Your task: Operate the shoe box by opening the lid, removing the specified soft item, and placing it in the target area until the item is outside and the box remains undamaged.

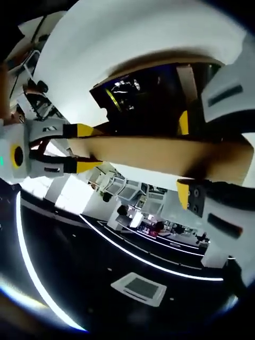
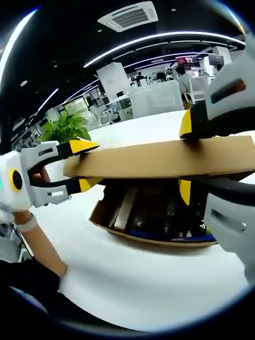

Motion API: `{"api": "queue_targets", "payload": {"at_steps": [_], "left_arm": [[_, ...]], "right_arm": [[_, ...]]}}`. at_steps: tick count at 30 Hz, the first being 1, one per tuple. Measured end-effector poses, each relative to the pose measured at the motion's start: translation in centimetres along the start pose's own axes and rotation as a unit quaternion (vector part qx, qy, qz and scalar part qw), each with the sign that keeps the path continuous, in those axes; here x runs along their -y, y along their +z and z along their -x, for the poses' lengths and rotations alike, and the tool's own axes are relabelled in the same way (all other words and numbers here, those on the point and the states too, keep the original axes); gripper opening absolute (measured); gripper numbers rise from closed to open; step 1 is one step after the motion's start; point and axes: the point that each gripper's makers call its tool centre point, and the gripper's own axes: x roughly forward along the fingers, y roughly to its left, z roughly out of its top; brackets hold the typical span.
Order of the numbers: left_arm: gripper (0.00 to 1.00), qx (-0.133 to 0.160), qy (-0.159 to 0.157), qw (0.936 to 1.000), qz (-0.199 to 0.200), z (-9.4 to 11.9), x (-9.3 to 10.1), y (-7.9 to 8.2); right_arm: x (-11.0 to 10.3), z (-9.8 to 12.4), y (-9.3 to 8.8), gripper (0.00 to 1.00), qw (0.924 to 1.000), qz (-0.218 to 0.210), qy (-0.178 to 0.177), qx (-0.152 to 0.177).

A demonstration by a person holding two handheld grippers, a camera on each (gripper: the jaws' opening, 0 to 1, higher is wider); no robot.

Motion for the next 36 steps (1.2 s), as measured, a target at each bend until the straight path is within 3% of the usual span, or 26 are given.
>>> {"api": "queue_targets", "payload": {"at_steps": [16, 34, 36], "left_arm": [[0.29, 0.017, 0.027, 0.9995, 0.005, -0.8, -1.2, 0.0], [0.32, 0.031, 0.022, 0.9990, 0.024, -0.5, -1.5, 0.1], [0.32, 0.050, 0.015, 0.9980, 0.036, 0.2, -1.4, 0.7]], "right_arm": [[0.8, -0.3, -0.2, 0.27, 1.0000, -0.003, 0.005, -0.004], [1.1, -0.3, -0.3, 0.26, 1.0000, -0.003, 0.007, -0.005], [1.1, -0.3, -0.3, 0.26, 1.0000, -0.004, 0.007, -0.004]]}}
